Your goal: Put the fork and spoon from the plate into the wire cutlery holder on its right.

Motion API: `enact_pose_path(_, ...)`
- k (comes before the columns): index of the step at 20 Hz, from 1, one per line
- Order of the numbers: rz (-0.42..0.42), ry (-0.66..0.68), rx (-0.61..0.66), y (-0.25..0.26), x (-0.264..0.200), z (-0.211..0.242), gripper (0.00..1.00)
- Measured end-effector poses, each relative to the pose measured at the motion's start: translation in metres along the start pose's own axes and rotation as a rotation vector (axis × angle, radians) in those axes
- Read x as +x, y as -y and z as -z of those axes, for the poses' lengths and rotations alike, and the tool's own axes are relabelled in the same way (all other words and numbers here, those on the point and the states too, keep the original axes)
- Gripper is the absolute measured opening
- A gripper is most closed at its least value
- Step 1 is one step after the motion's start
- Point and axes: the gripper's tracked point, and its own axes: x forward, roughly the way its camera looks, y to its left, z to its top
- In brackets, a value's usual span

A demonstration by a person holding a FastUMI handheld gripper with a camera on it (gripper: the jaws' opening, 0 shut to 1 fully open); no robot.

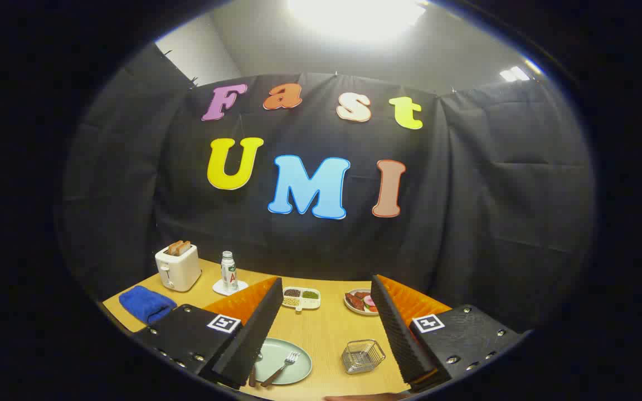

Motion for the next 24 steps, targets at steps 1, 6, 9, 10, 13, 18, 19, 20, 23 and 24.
enact_pose_path(1,-0.018,0.012,0.007,-0.003,-0.001,-0.002,0.96)
enact_pose_path(6,-0.073,0.049,-0.02,-0.01,-0.003,0.004,0.96)
enact_pose_path(9,-0.096,0.004,-0.032,-0.016,-0.003,0.017,0.96)
enact_pose_path(10,-0.112,-0.003,0.012,-0.017,-0.005,0.016,0.97)
enact_pose_path(13,-0.118,-0.002,0.087,-0.006,-0.005,0.016,0.96)
enact_pose_path(18,-0.154,-0.132,0.091,-0.006,-0.008,0.068,0.96)
enact_pose_path(19,-0.154,-0.169,0.093,-0.006,-0.008,0.081,0.96)
enact_pose_path(20,-0.156,-0.201,0.09,-0.007,-0.008,0.092,0.96)
enact_pose_path(23,-0.167,-0.295,0.078,-0.016,-0.008,0.124,0.96)
enact_pose_path(24,-0.175,-0.331,0.078,-0.02,-0.007,0.136,0.96)
